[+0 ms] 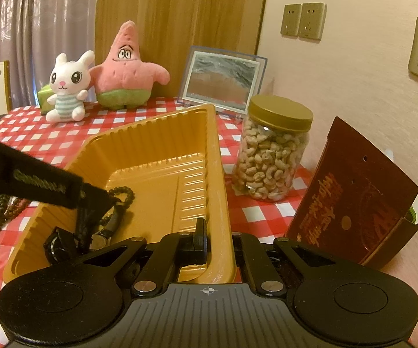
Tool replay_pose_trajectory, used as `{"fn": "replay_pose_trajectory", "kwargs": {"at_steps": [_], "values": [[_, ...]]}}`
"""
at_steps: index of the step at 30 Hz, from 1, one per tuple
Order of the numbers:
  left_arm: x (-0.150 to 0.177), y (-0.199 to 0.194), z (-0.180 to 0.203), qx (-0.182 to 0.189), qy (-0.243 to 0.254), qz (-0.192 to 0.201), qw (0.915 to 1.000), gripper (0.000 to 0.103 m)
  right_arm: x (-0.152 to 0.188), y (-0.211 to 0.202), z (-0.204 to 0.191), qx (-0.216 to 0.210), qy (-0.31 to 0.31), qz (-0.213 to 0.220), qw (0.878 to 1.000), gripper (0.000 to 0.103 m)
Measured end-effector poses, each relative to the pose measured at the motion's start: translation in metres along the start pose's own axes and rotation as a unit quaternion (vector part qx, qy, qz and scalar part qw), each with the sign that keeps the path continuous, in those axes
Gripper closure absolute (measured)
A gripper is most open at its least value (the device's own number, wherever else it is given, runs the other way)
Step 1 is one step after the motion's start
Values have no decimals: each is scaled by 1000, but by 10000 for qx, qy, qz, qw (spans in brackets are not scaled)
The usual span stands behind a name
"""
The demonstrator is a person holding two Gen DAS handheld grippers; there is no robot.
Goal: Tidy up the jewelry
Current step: 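Carry the black watch into the tray and open the left gripper, then grasp the dark wooden bead necklace with the left gripper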
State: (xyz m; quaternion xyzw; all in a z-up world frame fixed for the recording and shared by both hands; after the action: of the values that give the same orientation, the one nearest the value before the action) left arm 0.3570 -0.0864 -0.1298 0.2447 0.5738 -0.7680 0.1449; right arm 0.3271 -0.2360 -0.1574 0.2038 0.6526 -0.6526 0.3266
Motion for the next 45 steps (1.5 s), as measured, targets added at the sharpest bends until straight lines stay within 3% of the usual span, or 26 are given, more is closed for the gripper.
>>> {"fn": "replay_pose_trajectory", "kwargs": {"at_steps": [9, 17, 23, 45], "values": [[28, -51, -43, -397, -301, 373, 9981, 81, 0, 2, 0, -15, 1, -18, 10000, 99], [70, -78, -123, -1274, -865, 204, 9879, 81, 0, 3, 0, -10, 1, -22, 10000, 99], [91, -86, -157, -1610, -943, 68, 9824, 81, 0, 3, 0, -2, 4, -22, 10000, 99], [87, -48, -165, -1508, -80, -271, 9882, 81, 3, 6, 5, 17, 13, -42, 10000, 99]]}}
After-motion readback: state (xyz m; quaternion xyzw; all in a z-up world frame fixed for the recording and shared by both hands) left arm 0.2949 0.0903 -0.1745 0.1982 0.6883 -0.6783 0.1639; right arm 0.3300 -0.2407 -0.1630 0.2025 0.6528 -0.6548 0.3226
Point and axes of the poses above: each gripper's, at about its wrist camera, not at the fingertips, and y roughly the way its jaws point, z to its right, x to its underside, the point moved 5 cm from there along y, roughly the way its jaws point, and after that the axes turned 9 degrees about -z, right-handed, at the moved point
